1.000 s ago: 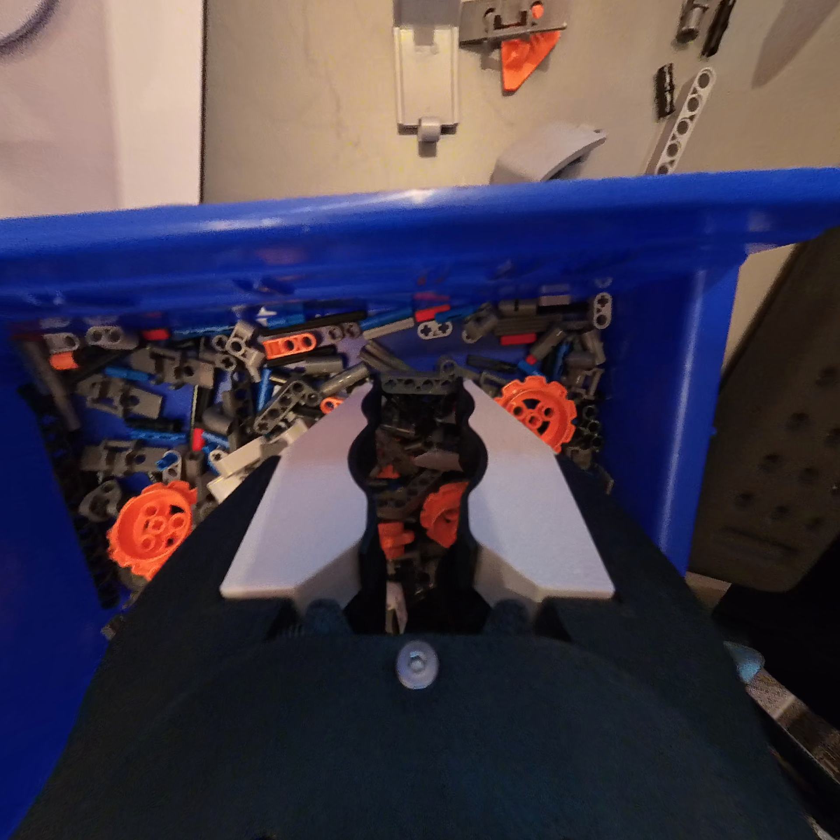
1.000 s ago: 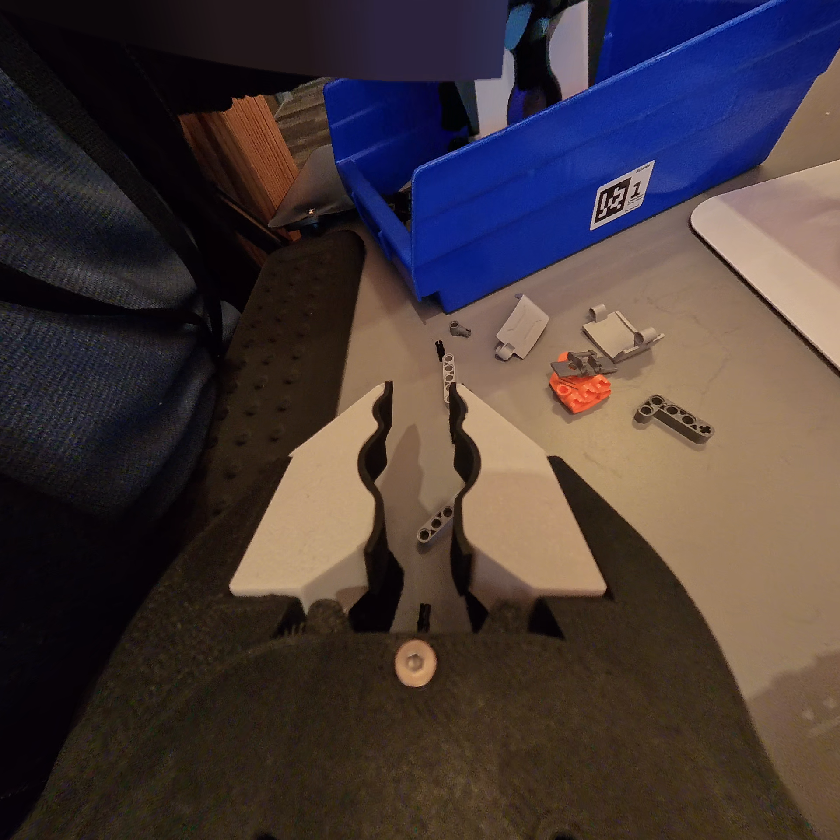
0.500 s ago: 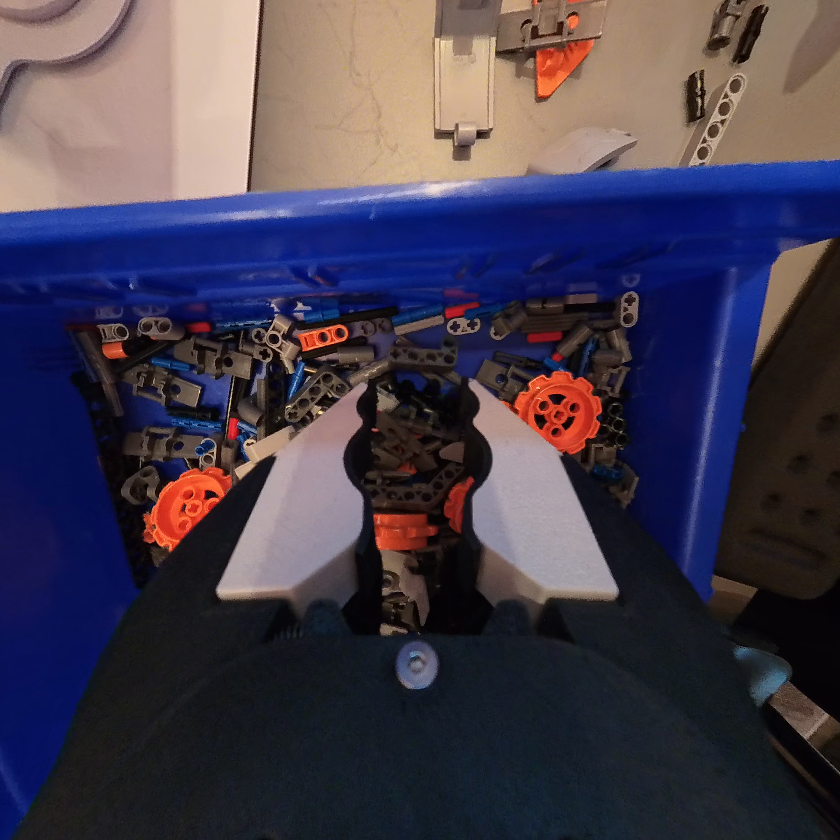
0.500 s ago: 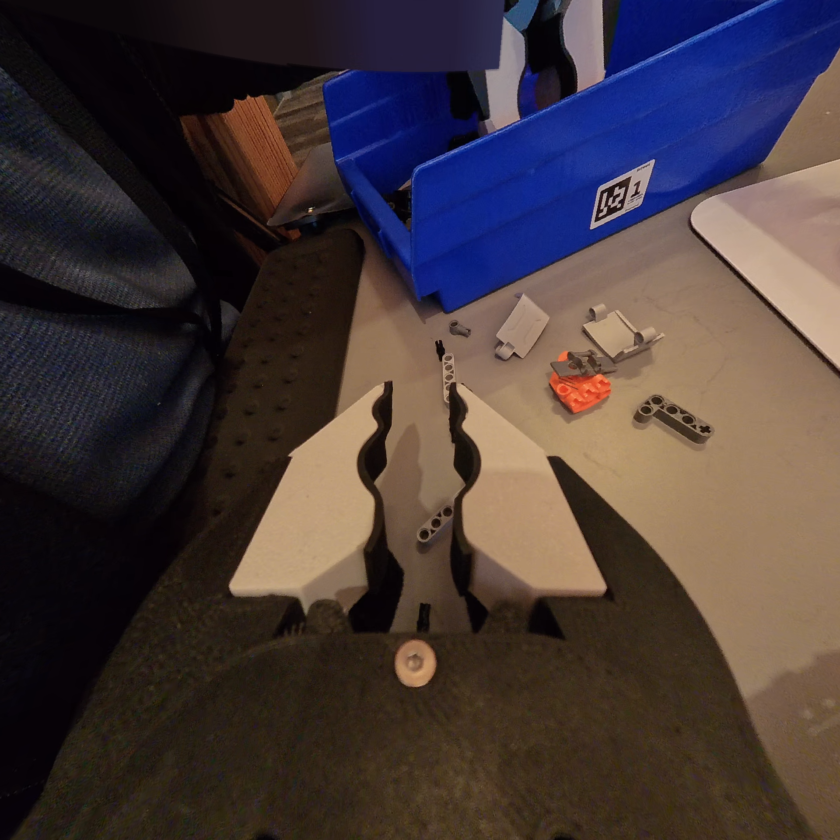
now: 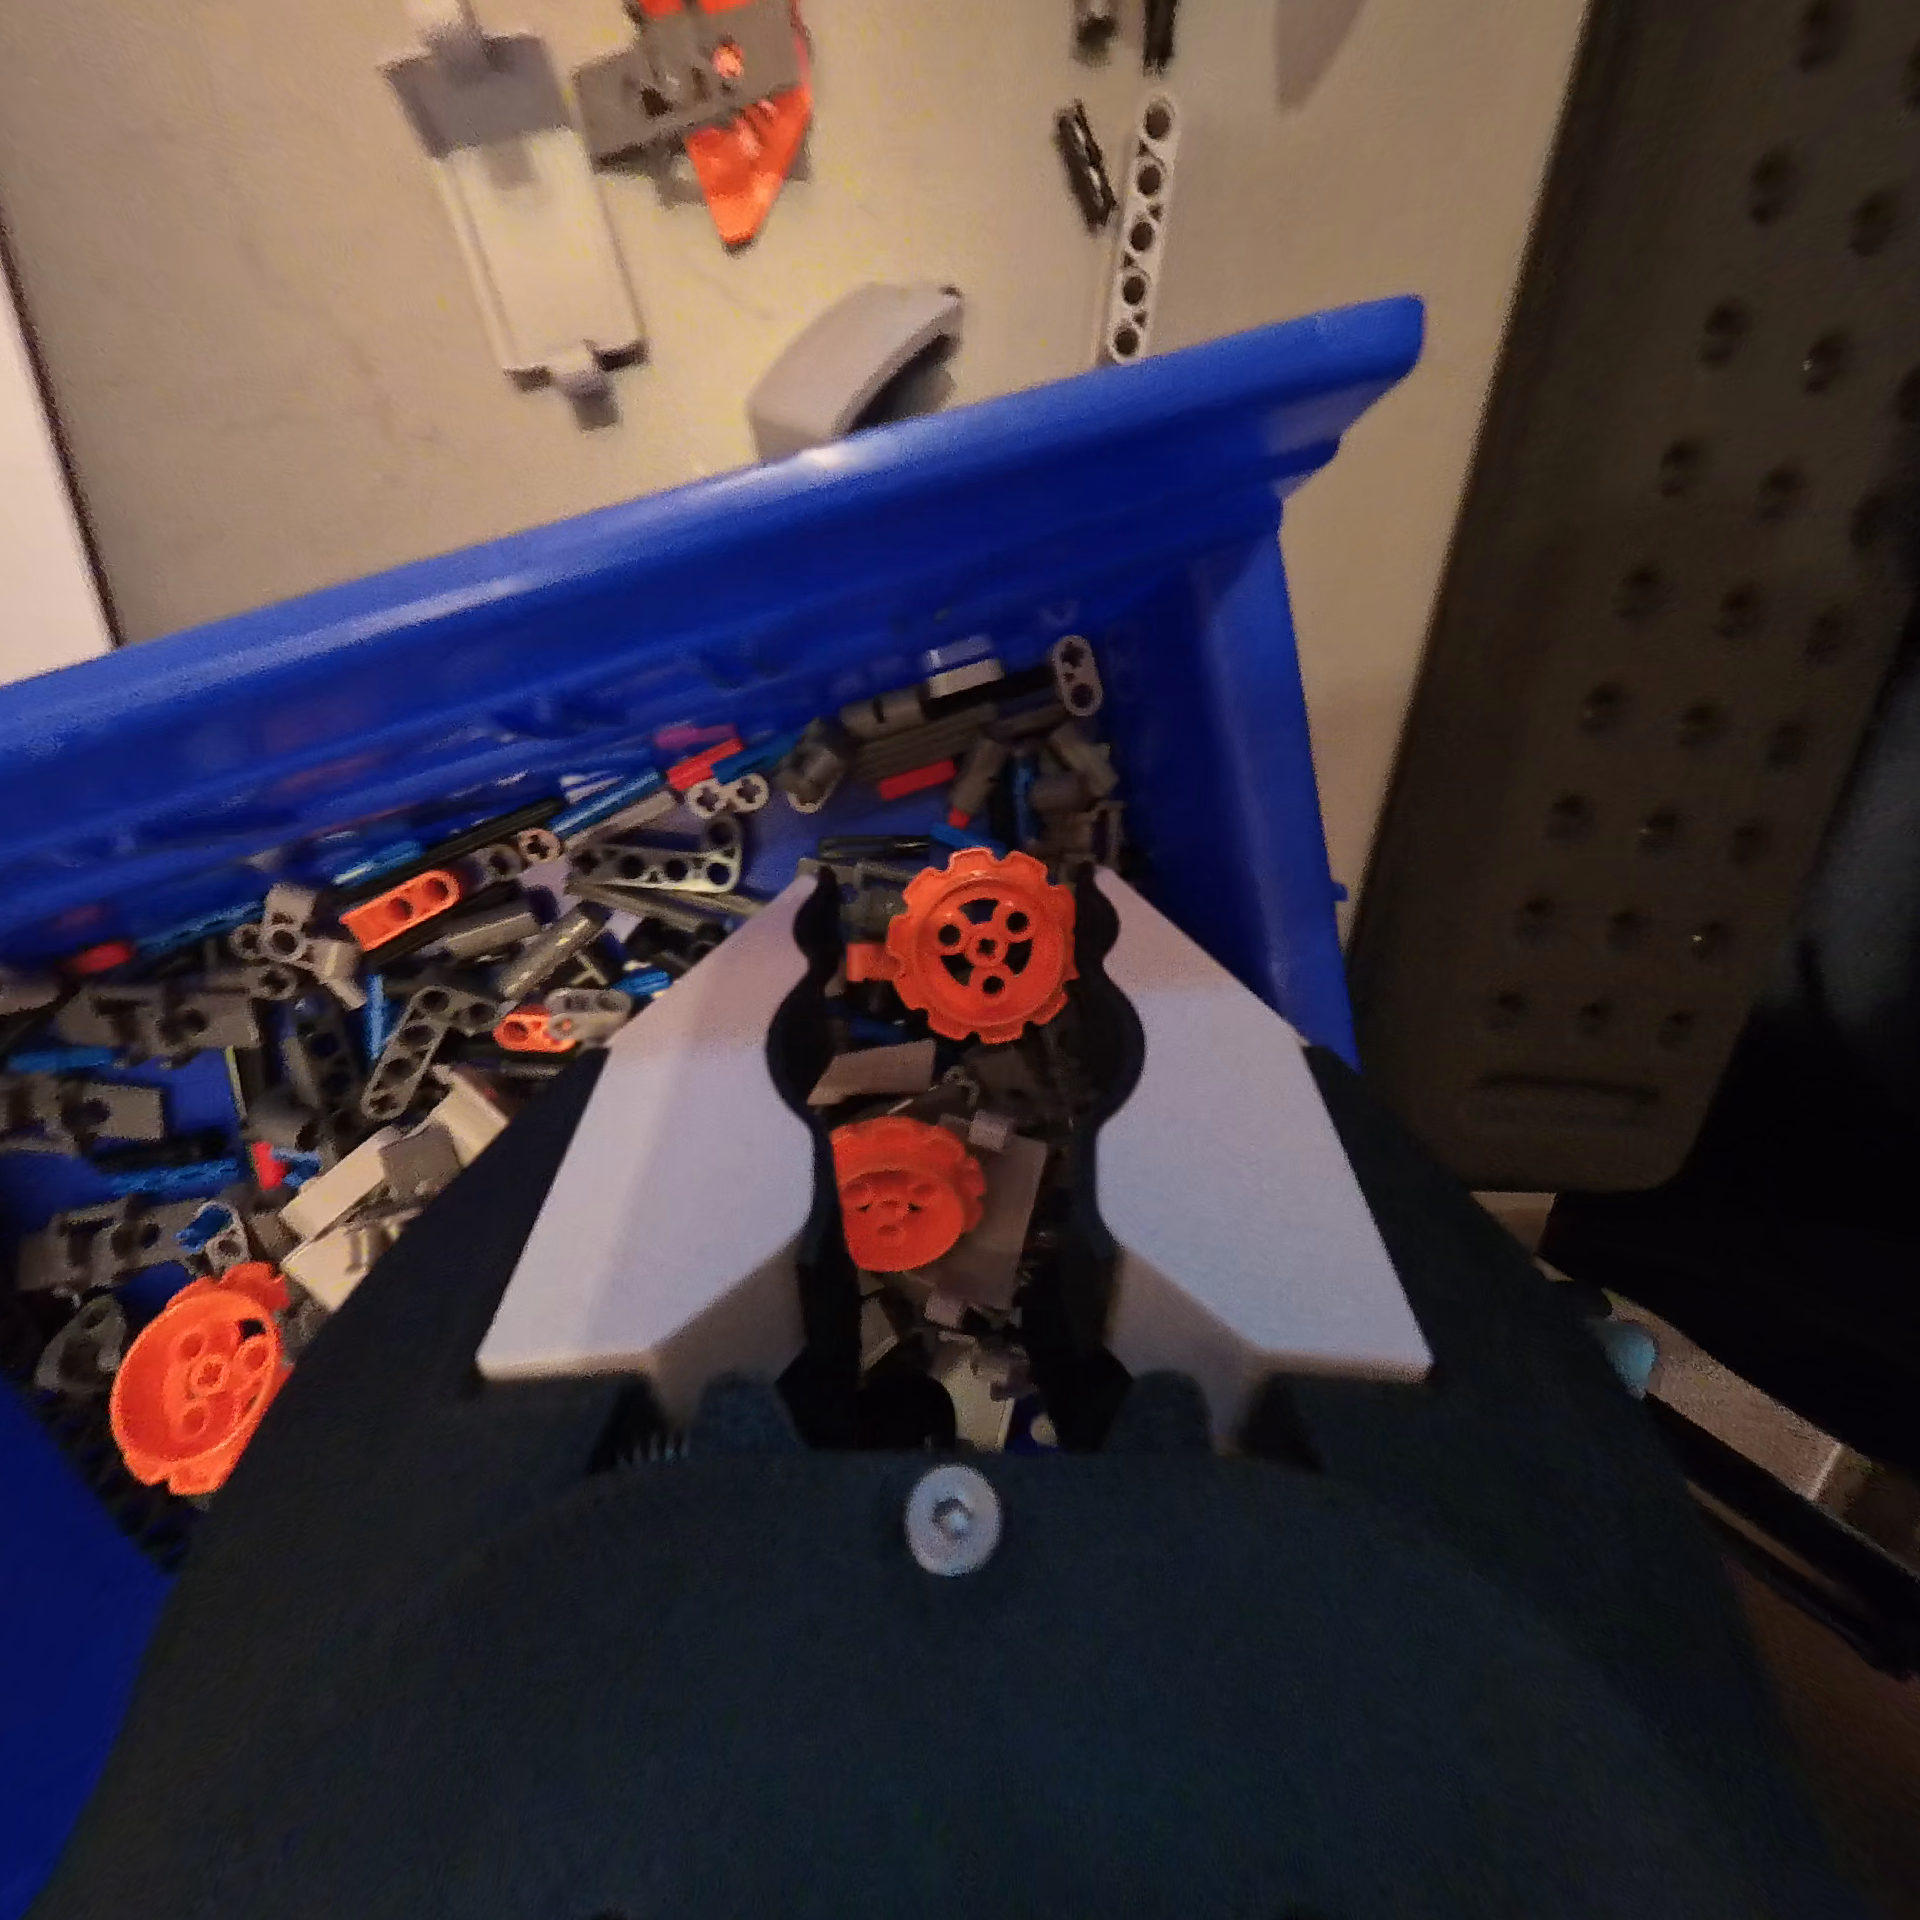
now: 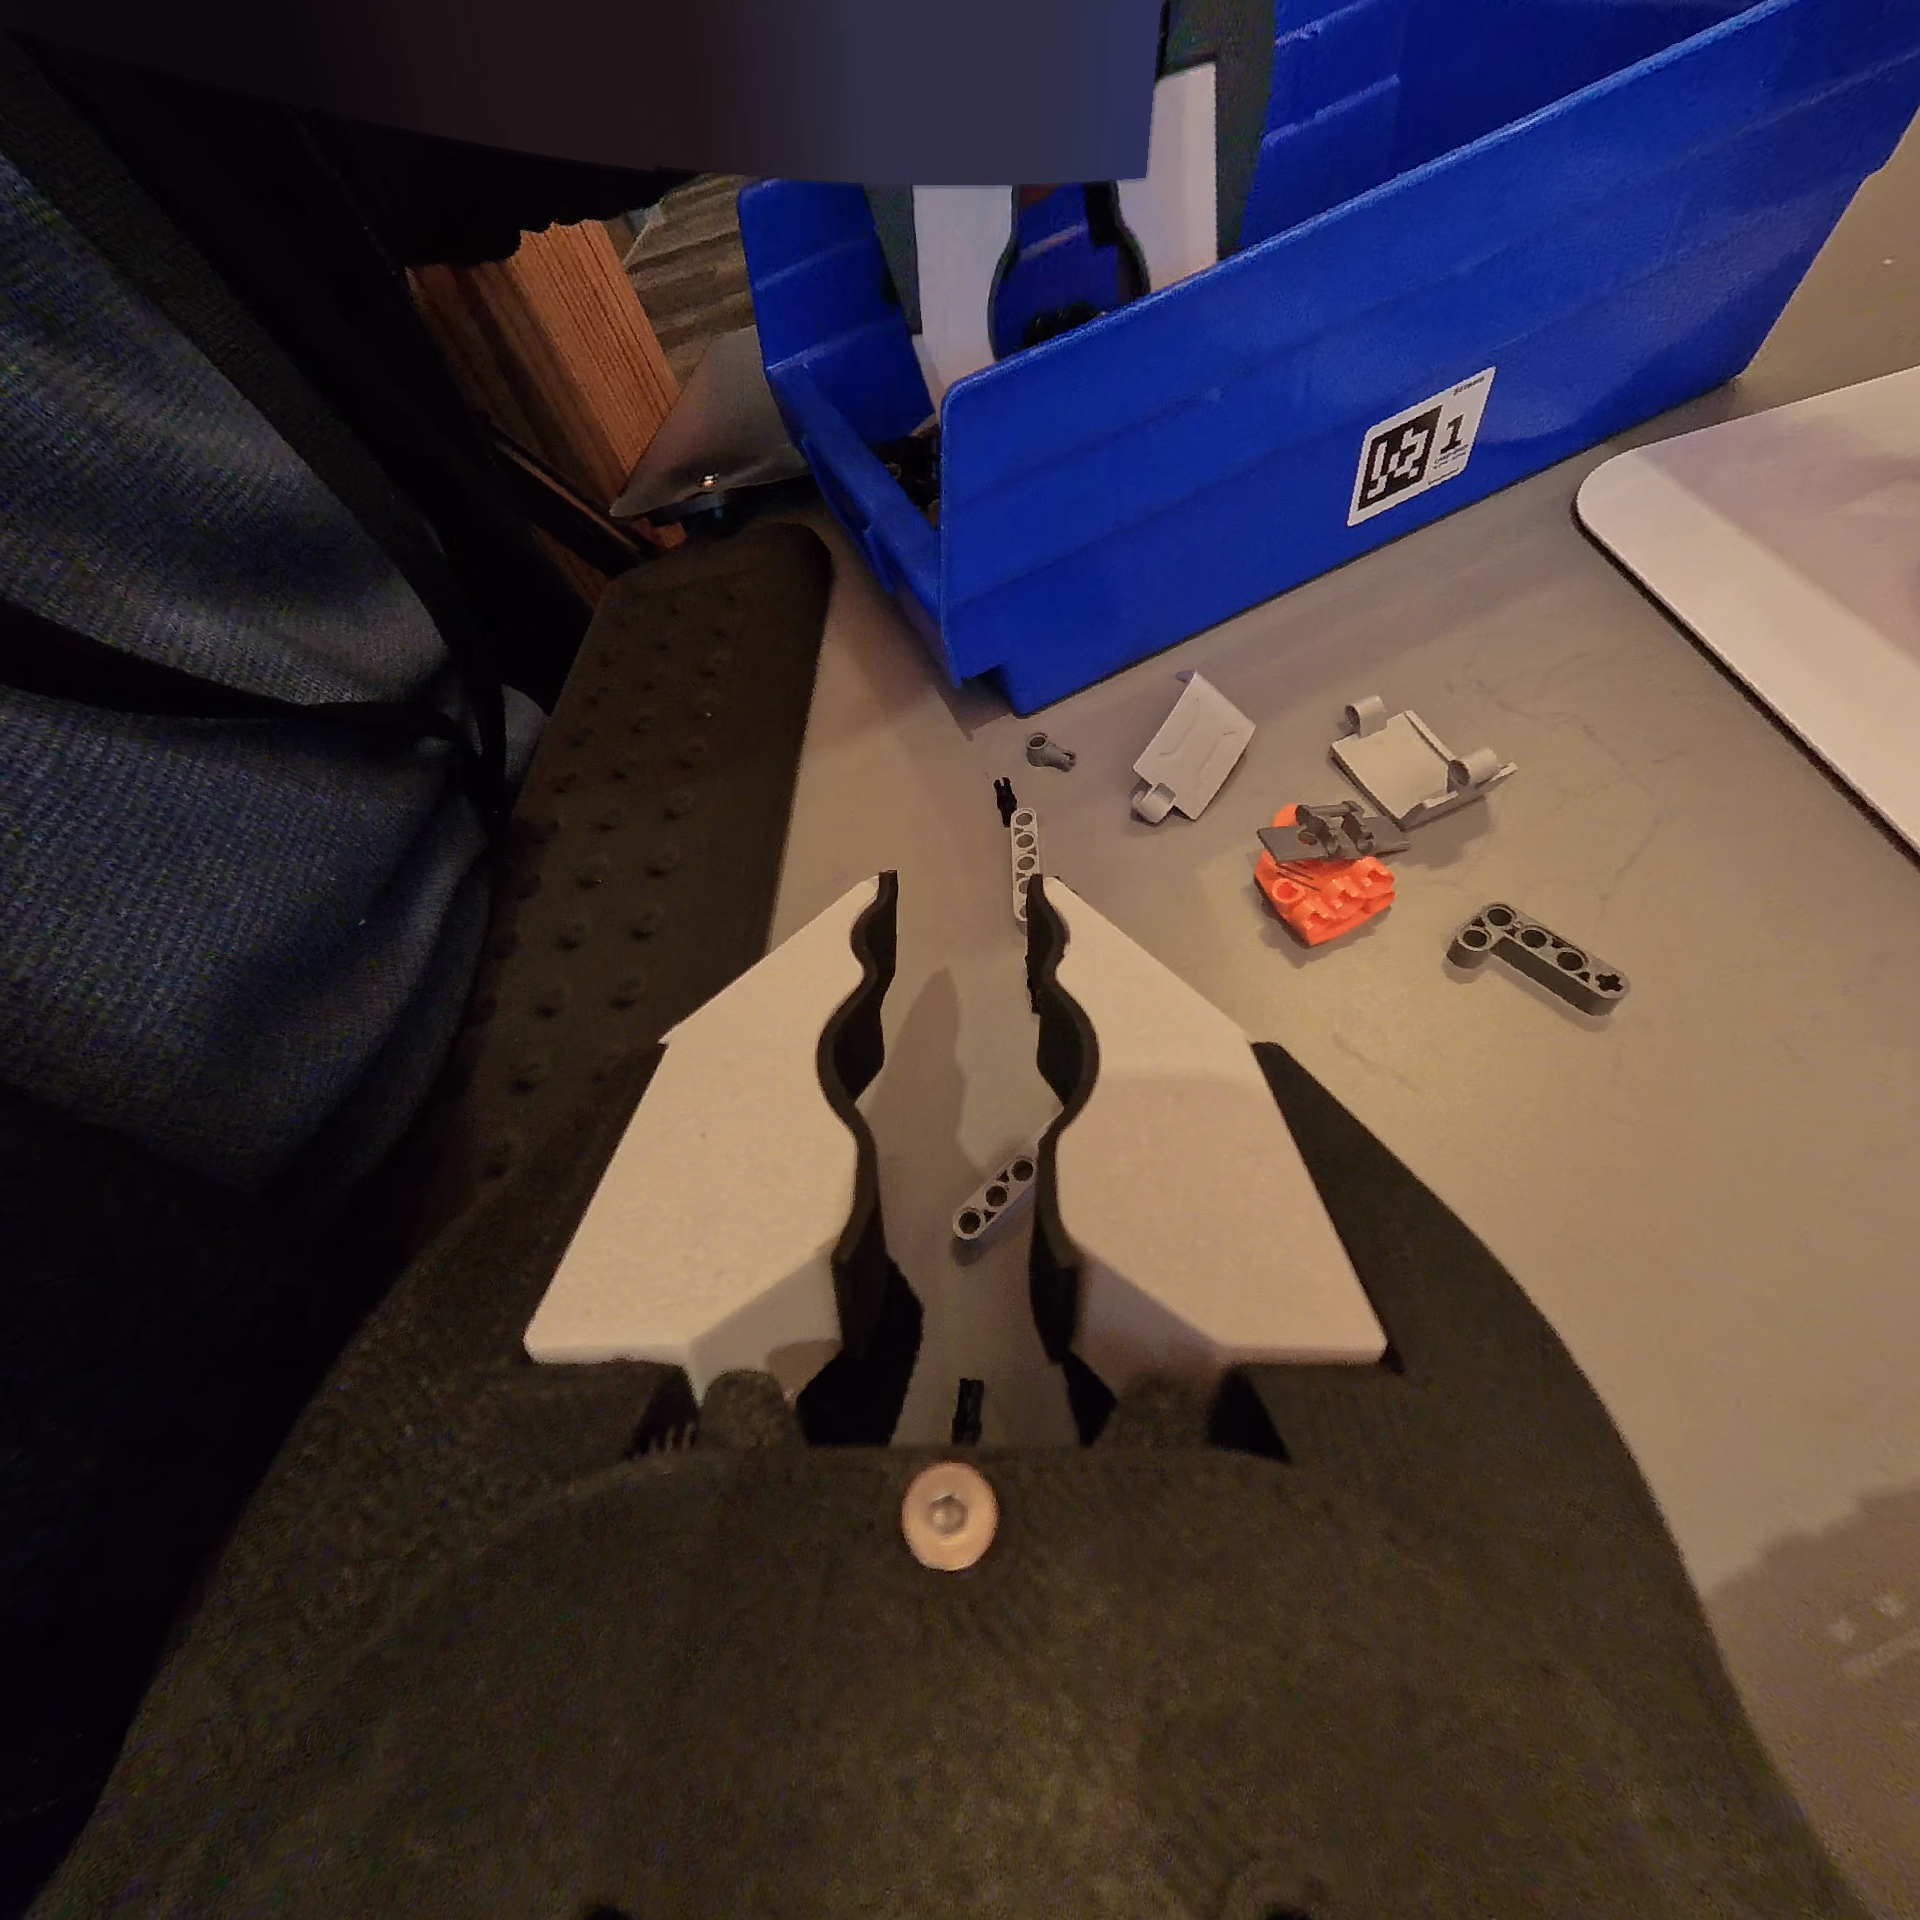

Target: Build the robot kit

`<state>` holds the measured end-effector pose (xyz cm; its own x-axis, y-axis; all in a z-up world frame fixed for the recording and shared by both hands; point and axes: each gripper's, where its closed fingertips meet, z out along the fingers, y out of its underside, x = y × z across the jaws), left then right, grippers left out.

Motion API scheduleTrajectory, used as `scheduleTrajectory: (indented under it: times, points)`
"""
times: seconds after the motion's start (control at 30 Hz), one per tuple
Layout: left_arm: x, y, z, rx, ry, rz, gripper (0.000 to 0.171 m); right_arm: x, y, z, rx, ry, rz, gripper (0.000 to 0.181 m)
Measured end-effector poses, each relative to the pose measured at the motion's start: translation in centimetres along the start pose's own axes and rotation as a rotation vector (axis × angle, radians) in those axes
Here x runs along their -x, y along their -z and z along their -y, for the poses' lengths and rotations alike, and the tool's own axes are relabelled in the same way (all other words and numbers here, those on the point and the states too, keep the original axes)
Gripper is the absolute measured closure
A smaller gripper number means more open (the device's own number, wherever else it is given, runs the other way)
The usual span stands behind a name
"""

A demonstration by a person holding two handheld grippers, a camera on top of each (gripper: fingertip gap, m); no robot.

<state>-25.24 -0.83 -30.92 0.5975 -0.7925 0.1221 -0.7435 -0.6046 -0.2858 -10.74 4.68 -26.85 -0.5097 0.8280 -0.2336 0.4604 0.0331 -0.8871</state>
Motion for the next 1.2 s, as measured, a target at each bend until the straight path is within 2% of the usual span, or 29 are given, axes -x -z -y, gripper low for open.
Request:
scheduleTrajectory:
  times: [0.13, 0.2, 0.3, 0.37, 0.67, 1.2]
  points:
    - [-0.6, -1.1, -0.5, 0.043, -0.002, -0.024, 0.132, 0.0, 0.1, 0.1, -0.003, 0.002, 0.0, 0.159]
    - [-0.3, -1.1, -0.5, 0.035, 0.013, -0.017, 0.141, 0.1, 0.1, 0.1, -0.004, 0.003, 0.001, 0.159]
    - [0.2, -1.0, -0.7, 0.02, 0.037, -0.019, 0.144, 0.1, 0.1, 0.1, -0.006, 0.003, 0.002, 0.159]
    - [0.8, -0.8, -1.0, 0.021, 0.044, 0.006, 0.154, 0.1, 0.1, 0.1, -0.006, 0.003, 0.001, 0.159]
    - [2.8, 0.2, -1.6, 0.005, 0.079, 0.076, 0.158, 0.0, 0.0, 0.1, -0.004, 0.001, 0.003, 0.159]
    - [3.0, 2.9, -1.8, -0.015, 0.071, 0.099, 0.144, 0.1, 0.1, 0.3, -0.01, 0.009, -0.001, 0.159]
